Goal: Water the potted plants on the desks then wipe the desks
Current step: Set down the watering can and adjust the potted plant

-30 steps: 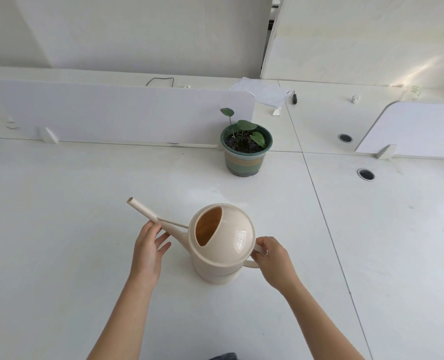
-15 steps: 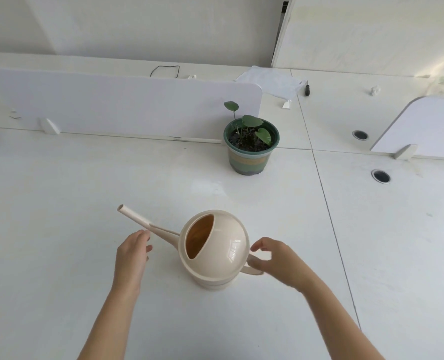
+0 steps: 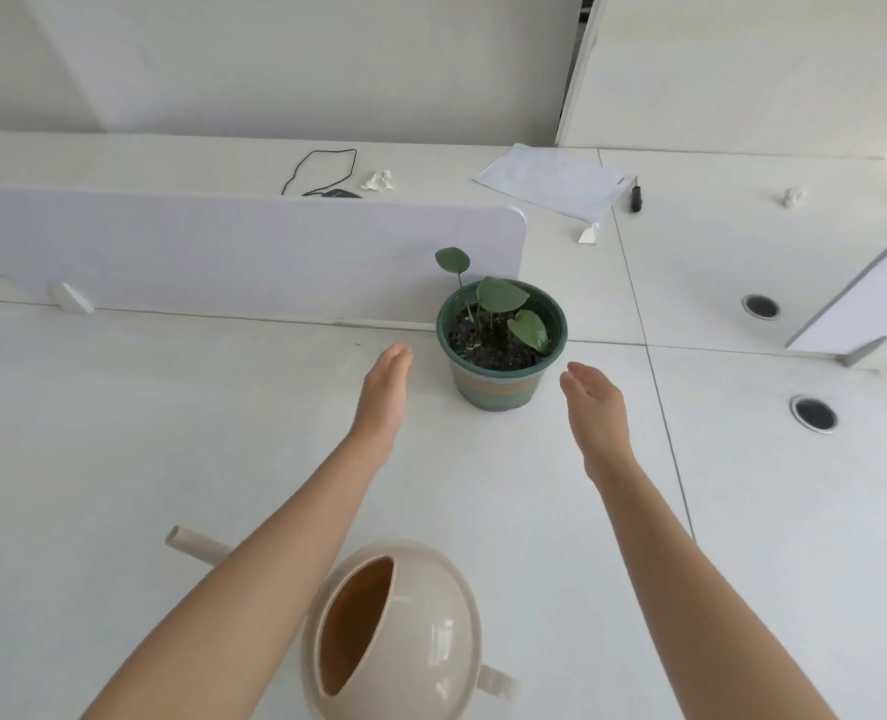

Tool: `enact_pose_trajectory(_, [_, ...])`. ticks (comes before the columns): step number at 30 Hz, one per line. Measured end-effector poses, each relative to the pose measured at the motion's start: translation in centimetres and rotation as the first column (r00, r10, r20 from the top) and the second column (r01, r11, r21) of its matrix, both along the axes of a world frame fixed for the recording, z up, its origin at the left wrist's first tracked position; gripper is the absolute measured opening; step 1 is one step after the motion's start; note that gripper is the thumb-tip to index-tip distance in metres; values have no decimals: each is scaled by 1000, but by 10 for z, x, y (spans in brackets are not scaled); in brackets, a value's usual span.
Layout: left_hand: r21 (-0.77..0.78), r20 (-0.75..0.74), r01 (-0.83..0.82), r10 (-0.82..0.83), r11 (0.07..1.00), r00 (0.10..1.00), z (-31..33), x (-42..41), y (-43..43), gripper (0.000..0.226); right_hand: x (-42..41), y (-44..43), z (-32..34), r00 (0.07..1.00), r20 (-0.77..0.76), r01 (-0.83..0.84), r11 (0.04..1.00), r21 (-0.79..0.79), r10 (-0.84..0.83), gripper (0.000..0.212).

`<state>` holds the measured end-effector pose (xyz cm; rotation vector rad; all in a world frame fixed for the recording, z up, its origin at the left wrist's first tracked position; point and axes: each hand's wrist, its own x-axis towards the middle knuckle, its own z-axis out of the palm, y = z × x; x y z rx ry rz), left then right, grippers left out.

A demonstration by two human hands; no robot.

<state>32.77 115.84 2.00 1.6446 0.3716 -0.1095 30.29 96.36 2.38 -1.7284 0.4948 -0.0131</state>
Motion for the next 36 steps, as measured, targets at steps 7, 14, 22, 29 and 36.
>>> enact_pose_trajectory(7, [-235, -22, 67, -74, 970, 997, -14, 62, -36, 35, 34, 2, -9, 997, 68, -55, 982, 180, 43, 25])
enact_pose_trajectory(14, [-277, 69, 91, -75, 957, 995, -28, 57, -44, 35, 39, 5, -13, 993, 104, -82, 977, 197, 62, 29])
enact_pose_trajectory(22, [-301, -5, 9, -11, 954, 1000, -35, 35, -43, 48, 48, 1, -7, 991, 11, -136, 962, 238, 137, 57])
enact_pose_trajectory(29, [-259, 34, 19, -11, 966, 999, -20, 59, -42, 41, 37, 21, -7, 995, 92, 12, 968, 250, -36, 56])
enact_pose_trajectory(36, [-210, 0, -15, 16, 977, 1000, -30, 46, -43, 83, 45, 24, -5, 993, 116, -63, 966, 250, 35, 70])
